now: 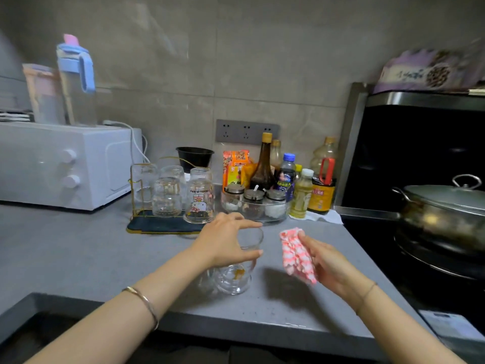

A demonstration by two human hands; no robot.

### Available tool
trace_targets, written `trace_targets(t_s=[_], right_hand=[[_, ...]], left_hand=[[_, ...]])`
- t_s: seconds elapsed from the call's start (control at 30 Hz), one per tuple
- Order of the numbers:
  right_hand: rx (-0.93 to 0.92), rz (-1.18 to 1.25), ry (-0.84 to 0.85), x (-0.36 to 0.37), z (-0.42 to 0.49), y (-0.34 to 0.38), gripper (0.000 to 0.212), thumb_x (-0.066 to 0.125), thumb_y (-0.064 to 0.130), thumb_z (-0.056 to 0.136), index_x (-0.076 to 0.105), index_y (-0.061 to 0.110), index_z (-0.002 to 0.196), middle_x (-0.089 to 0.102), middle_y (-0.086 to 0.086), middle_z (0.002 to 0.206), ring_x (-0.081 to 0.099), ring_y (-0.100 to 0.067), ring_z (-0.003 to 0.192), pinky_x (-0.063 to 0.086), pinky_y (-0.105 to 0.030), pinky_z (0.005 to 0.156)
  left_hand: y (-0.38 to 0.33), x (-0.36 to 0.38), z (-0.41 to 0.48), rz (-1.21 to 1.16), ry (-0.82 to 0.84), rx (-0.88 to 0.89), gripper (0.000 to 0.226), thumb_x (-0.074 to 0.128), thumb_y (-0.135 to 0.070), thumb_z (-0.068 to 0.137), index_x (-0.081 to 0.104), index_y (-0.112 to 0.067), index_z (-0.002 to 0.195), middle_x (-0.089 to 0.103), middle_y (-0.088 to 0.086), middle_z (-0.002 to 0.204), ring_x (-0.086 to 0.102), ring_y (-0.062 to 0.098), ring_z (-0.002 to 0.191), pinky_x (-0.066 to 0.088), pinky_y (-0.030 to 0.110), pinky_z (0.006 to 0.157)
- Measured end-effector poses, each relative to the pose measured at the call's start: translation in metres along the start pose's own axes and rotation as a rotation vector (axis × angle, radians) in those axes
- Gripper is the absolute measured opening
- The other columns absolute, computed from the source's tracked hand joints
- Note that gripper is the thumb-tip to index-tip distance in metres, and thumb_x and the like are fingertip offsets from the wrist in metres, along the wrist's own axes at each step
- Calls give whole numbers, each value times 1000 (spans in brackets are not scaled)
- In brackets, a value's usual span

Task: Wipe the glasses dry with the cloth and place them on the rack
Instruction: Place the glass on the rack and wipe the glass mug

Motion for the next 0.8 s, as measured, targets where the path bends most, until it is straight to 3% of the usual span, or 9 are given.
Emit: trace_targets(t_s=[0.3,0.4,0.47,0.53,0.6,0.7,0.8], right_hand=[[29,93,-3,-1,-22,-1,37,53,32,94,63,-2,105,71,-14,73,69,-22,58,55,-30,51],[-3,81,32,8,-30,0,37,51,33,95,64,0,107,72,-11,74,70,-19,62,54,-28,54],[-51,74,69,15,-39,1,33,49,32,95,65,4,103,72,-9,74,69,-18,62,55,-27,54],[-125,63,79,22,-49,1,33,52,33,91,65,8,107,74,-10,86,70,-19,74,57,-34,69],[-185,84,60,25,-59,-2,38,55,35,85,59,10,112,73,-12,96,69,-22,85,51,-42,84],[-208,88,74,30,-73,-9,33,57,35,82,46,14,104,72,-19,96,70,-31,87,53,-43,78],[-165,110,96,33,-81,-21,26,54,37,83,47,15,95,72,-16,93,69,-25,81,55,-38,71]], left_hand=[[-7,7,9,-6,80,-18,67,58,-72,78,41,-50,139,41,-5,150,36,19,135,33,37,107],[-18,-1,-1,20,24,30,77,27,-82,79,41,-42,142,35,-3,154,26,19,143,20,37,115],[-37,-11,-18,-103,-205,75,88,6,-80,82,61,-28,126,56,-2,134,42,14,129,26,29,108],[-55,-17,-43,-296,-408,20,72,16,-68,93,70,-20,97,68,-4,99,57,13,99,42,33,88],[-66,-10,-59,-513,-349,-108,51,34,-54,98,68,-19,85,68,-5,80,60,11,78,48,33,72],[-71,9,-69,-1019,-193,-235,31,52,-33,97,64,-16,73,64,-9,65,55,7,57,45,21,54],[-70,20,-75,-1190,-200,-250,19,59,-12,93,64,-13,75,63,-9,63,56,4,58,45,16,52]])
Point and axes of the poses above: each hand's wrist, its own z-axis towards the middle knuckle, its own x-axis out of the palm, y = z × x, the point moved 3 cm from there along z, towards the middle knuckle
